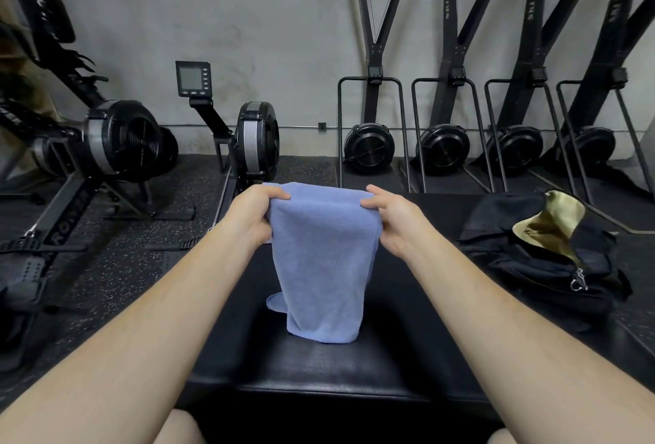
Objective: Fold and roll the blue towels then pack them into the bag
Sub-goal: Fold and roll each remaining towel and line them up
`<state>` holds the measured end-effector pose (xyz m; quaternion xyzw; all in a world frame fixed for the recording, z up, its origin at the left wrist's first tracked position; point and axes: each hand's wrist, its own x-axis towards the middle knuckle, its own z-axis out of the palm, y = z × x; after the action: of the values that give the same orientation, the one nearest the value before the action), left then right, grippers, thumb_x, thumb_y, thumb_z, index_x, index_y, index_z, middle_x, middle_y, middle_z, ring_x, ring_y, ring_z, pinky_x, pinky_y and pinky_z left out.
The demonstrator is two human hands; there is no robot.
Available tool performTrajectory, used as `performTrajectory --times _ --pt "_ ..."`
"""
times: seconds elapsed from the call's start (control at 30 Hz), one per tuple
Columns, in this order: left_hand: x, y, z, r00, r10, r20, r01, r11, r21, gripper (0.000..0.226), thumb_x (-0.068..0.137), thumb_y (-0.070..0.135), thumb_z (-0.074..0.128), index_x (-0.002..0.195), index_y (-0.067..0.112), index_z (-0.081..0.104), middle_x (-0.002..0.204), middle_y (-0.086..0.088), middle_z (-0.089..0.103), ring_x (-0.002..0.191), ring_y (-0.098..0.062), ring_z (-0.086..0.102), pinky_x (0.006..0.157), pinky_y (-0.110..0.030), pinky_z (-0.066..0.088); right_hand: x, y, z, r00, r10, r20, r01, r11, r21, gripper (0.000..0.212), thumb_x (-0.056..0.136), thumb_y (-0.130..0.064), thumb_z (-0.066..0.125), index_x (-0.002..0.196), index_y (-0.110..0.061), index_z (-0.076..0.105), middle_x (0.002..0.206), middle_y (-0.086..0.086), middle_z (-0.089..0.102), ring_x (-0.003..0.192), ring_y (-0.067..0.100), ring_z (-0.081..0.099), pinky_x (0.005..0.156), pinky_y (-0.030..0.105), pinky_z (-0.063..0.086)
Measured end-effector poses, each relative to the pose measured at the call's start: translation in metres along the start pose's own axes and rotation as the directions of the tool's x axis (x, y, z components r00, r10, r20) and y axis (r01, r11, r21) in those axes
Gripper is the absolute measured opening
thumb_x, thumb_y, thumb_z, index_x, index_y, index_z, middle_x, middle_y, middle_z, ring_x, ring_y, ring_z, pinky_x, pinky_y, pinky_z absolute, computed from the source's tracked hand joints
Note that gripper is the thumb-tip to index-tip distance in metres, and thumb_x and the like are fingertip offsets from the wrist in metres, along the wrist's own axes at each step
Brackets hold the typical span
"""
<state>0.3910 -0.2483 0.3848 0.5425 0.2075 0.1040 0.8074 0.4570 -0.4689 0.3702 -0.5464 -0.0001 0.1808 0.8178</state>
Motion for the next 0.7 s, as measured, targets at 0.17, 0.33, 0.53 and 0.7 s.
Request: performTrajectory --times 0.17,0.33,0.53,0.7 --pt "0.000 0.011 -0.001 1.000 0.024 -0.011 -0.025 0.986 -0.166 0.012 0.084 0.019 0.070 0.083 0.008 0.064 0.081 -0.005 0.071 0.082 -0.024 0.063 0.094 -0.035 0.047 0.001 -0.009 0.001 0.994 -0.009 -0.107 0.026 0.987 0.158 0.018 0.090 -0.006 0.071 0.108 -0.005 0.071 0.101 0.011 0.076 0.083 0.024 0.075 0.070 0.035 0.060" --pt "0.017 0.014 -0.011 0.998 0.018 -0.064 -0.034 0.965 -0.261 0.020 0.102 0.016 0.052 0.083 0.010 0.056 0.066 0.004 0.057 0.059 -0.014 0.054 0.068 -0.028 0.047 0.006 -0.016 -0.012 0.959 -0.136 -0.248 0.163 0.982 0.091 0.023 0.087 -0.005 0.071 0.107 -0.015 0.076 0.098 0.003 0.077 0.085 0.017 0.075 0.079 0.034 0.062" --pt "0.030 0.020 -0.023 0.984 0.078 -0.161 -0.105 0.980 -0.167 0.044 0.089 -0.003 0.062 0.132 0.006 0.063 0.123 -0.013 0.071 0.083 -0.018 0.072 0.070 -0.034 0.058 0.010 -0.030 -0.030 0.891 -0.331 -0.310 0.289 0.941 -0.175 0.027 0.092 -0.004 0.062 0.107 -0.022 0.075 0.115 0.000 0.073 0.102 0.015 0.069 0.089 0.030 0.058" --pt "0.019 0.033 -0.008 0.987 0.134 -0.089 -0.149 0.972 -0.182 0.057 0.094 -0.012 0.041 0.147 0.007 0.048 0.117 -0.009 0.058 0.043 -0.006 0.037 0.045 -0.015 0.039 0.008 -0.052 -0.037 0.884 -0.388 -0.260 0.325 0.911 -0.254 0.032 0.088 0.002 0.062 0.093 -0.026 0.077 0.111 0.003 0.075 0.106 0.020 0.069 0.095 0.032 0.056"
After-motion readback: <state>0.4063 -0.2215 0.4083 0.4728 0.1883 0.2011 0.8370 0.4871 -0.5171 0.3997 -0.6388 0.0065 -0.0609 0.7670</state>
